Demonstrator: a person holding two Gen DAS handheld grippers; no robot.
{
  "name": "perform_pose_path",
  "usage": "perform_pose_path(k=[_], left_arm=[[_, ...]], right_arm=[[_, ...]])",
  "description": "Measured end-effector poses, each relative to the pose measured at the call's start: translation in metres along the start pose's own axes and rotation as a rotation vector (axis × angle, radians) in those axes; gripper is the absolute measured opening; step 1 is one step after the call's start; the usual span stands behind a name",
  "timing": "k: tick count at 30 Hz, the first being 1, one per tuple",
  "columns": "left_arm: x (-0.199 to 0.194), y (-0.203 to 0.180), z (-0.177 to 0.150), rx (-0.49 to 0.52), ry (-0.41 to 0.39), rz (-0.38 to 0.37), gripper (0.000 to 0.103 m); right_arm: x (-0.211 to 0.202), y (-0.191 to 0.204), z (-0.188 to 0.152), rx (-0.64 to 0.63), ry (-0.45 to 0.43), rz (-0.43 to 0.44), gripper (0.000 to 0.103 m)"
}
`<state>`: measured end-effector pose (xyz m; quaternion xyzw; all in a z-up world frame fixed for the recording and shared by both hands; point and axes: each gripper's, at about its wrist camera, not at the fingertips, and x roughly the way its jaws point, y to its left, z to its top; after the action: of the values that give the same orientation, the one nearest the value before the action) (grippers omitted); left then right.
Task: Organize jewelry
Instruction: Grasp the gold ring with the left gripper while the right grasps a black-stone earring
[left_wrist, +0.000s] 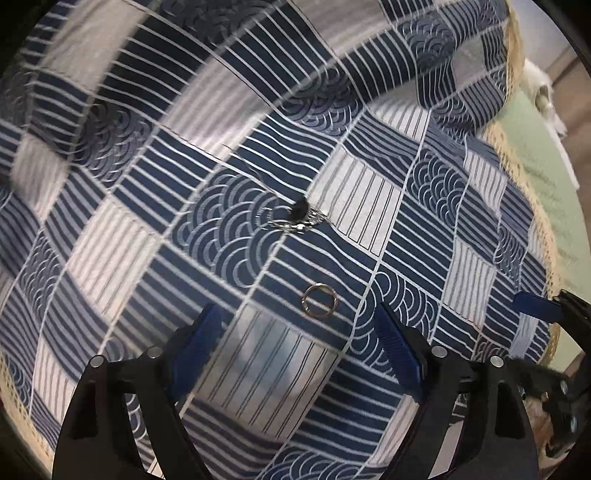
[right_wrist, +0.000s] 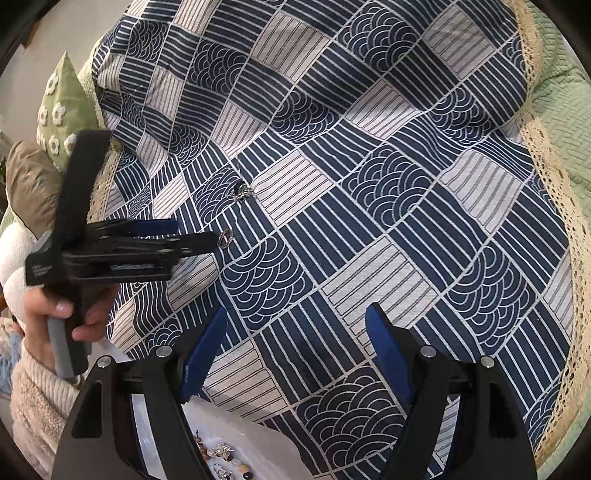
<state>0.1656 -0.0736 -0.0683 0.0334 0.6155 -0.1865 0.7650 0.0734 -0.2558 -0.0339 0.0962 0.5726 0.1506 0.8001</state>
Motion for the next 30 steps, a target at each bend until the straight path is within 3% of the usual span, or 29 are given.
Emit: perform_pose_path(k=[3, 7, 12, 20, 22, 25, 30], left_arm=[[0.014, -0.008, 0.004, 0.034, 0.040, 0.026, 0.062], [0.021, -0.014, 0.002, 0.074, 0.048, 0.081, 0.054], [0.017, -0.008, 0.003, 0.034, 0.043, 0.071, 0.020], [-0.007, 0.019, -0.009, -0.046, 0.013, 0.066, 0.020], [-0.021, 0.028, -0.016, -0.069, -0.005, 0.059, 0.020], [-0.038, 0.041, -0.023, -0.099, -0.029, 0.072, 0.020], [-0.051, 0.051, -0.027, -0.114, -0.044, 0.065, 0.020]], right_arm=[[0.002, 0.004, -0.002, -0.018, 0.008, 0.001, 0.076], [0.002, 0.006, -0.003, -0.031, 0.014, 0.008, 0.076], [0.004, 0.006, -0.003, -0.032, 0.021, 0.008, 0.076], [0.011, 0.006, 0.003, -0.039, -0.009, -0.037, 0.076], [0.015, 0.009, 0.017, -0.042, -0.036, -0.080, 0.076], [0.027, 0.020, 0.043, -0.043, -0.039, -0.058, 0.076], [0.060, 0.045, 0.089, -0.080, 0.008, -0.079, 0.076]])
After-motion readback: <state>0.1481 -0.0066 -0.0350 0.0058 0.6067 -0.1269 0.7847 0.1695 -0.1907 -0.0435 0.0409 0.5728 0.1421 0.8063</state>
